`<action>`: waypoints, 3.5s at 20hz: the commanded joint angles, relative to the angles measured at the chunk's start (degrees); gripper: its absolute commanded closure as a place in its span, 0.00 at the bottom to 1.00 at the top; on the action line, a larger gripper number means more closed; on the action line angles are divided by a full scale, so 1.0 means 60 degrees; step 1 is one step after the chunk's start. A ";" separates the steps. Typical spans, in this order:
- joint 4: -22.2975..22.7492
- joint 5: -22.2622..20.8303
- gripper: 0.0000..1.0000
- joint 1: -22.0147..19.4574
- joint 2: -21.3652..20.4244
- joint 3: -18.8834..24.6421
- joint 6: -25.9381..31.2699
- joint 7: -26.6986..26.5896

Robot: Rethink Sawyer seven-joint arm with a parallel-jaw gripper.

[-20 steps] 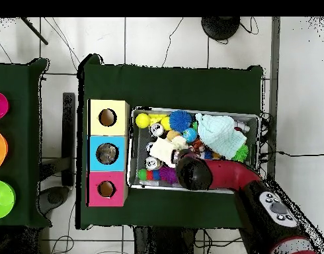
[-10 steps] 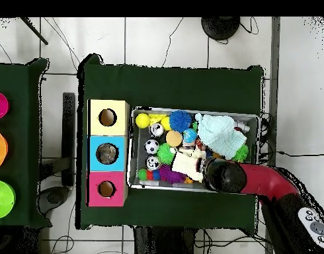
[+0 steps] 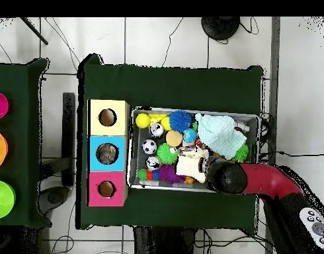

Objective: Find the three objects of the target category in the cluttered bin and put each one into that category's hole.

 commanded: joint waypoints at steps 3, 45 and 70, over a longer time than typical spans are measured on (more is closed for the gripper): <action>0.0989 -0.0396 1.00 0.0920 -0.0668 0.0503 -0.0135 -0.0201; 0.1834 0.2343 1.00 0.4577 -0.1502 -0.1762 -0.1245 0.1413; 0.0895 0.3159 0.00 0.4240 -0.2269 -0.1203 0.0943 0.0761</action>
